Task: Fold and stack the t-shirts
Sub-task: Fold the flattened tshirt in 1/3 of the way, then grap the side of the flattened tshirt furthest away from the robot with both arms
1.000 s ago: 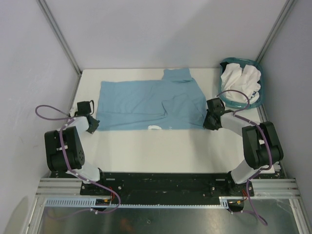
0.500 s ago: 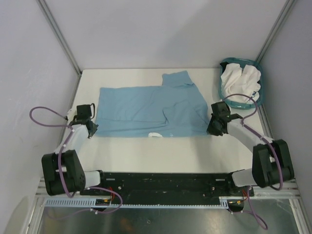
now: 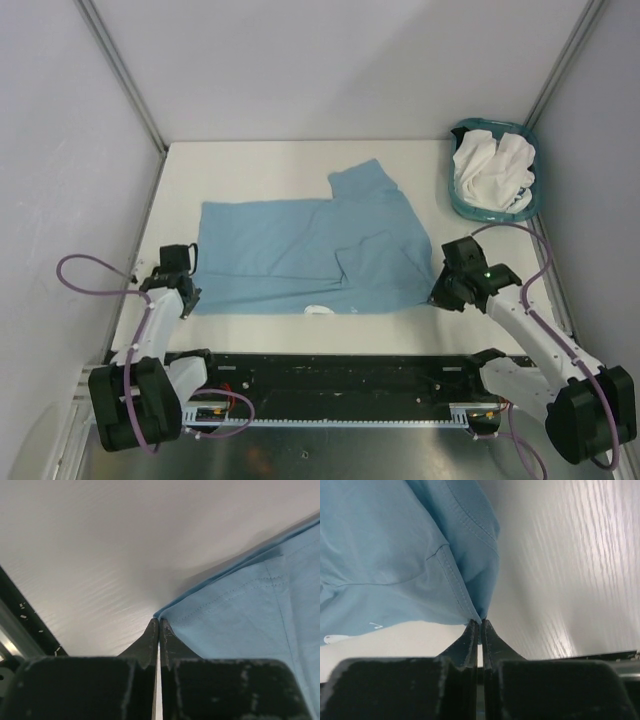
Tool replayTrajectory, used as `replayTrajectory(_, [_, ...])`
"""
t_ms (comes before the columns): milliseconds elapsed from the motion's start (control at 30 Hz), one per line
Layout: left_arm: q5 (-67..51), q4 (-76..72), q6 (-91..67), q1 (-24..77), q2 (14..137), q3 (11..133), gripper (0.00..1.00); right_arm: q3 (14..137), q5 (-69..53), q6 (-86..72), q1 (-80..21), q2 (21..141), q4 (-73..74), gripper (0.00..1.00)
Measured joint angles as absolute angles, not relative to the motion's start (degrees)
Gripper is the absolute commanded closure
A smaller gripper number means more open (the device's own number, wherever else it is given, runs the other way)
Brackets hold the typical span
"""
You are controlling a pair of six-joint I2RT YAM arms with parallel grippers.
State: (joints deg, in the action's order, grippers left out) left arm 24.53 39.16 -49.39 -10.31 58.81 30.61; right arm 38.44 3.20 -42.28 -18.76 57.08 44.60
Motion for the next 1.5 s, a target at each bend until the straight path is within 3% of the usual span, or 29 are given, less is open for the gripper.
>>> replayTrajectory(33, [24.6,39.46,-49.63,-10.37,58.65,30.5,0.9,38.2,3.09,-43.16,-19.38,56.38,45.39,0.74])
replayTrajectory(133, [24.84,40.73,-50.78,-10.83,57.95,30.41,0.5,37.36,2.9,-45.34,-20.49,55.29,47.0,0.39])
replayTrajectory(200, [24.62,41.32,-50.81,-11.49,58.0,30.44,0.32,37.23,2.72,-45.95,-20.71,55.13,48.03,0.29])
replayTrajectory(300, [23.73,42.68,-49.04,-12.03,57.98,31.97,0.21,38.28,3.2,-45.6,-21.08,55.11,48.99,0.24])
replayTrajectory(433, [22.74,43.48,-43.75,-12.05,57.52,40.16,0.22,47.44,5.87,-43.05,-22.5,58.54,48.38,0.24])
replayTrajectory(567, [20.71,40.86,-37.15,-10.13,61.91,53.78,0.28,59.66,7.35,-38.15,-22.94,69.34,40.53,0.24])
replayTrajectory(667, [19.64,36.8,-32.49,-6.72,72.49,66.15,0.34,68.51,7.33,-33.98,-22.59,81.01,32.88,0.24])
replayTrajectory(933, [17.21,32.93,-27.29,-4.86,100.44,84.12,0.46,87.29,5.54,-26.37,-20.67,104.66,23.73,0.27])
replayTrajectory(1167, [16.49,32.97,-26.85,-4.86,115.44,92.42,0.49,97.34,5.06,-22.28,-19.46,114.24,21.76,0.28])
replayTrajectory(1500, [17.3,32.91,-26.98,-4.89,124.99,98.78,0.52,100.2,4.01,-20.84,-18.44,119.26,20.93,0.29])
